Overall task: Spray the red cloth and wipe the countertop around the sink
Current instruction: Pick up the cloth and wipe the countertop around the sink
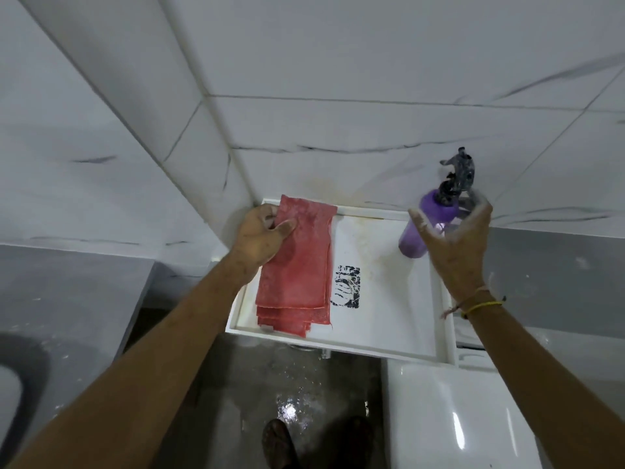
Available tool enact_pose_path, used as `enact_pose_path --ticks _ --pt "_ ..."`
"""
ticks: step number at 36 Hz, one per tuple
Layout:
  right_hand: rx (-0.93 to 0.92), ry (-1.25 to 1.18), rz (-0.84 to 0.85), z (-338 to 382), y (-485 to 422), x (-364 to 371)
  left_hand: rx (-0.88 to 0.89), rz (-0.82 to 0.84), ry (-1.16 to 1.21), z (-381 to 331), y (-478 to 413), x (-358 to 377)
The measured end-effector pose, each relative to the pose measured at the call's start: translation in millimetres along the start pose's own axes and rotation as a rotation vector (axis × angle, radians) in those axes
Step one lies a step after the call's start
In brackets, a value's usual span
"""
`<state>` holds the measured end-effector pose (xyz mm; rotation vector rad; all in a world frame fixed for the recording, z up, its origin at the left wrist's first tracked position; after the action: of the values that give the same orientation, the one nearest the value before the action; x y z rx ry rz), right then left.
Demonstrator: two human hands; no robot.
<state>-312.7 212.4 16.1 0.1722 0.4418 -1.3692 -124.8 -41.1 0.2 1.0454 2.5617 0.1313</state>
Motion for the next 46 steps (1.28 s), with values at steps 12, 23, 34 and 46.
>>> enact_pose_path --ticks 12,23,34,46 --pt "0.21 -0.328 0.546 70 130 51 0.332 0.186 -0.059 -87 106 -45" --pt "0.347 -0.623 1.22 175 232 145 0.398 0.086 0.07 -74 186 -157" --pt "0.524 -0.436 1.087 190 327 241 0.081 -0.477 0.019 58 244 -328" --pt "0.068 -0.202 0.933 240 300 371 -0.141 -0.953 0.267 145 288 -435"
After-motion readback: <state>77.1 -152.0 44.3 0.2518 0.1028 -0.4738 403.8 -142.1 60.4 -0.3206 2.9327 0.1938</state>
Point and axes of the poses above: each hand's wrist, its own y-axis away from the middle knuckle, its own x-axis out of the palm, z = x × y, the point moved 8 cm from there along -y, towards the middle knuckle, and after that the axes turned 7 degrees about x, right-handed, at the moved point
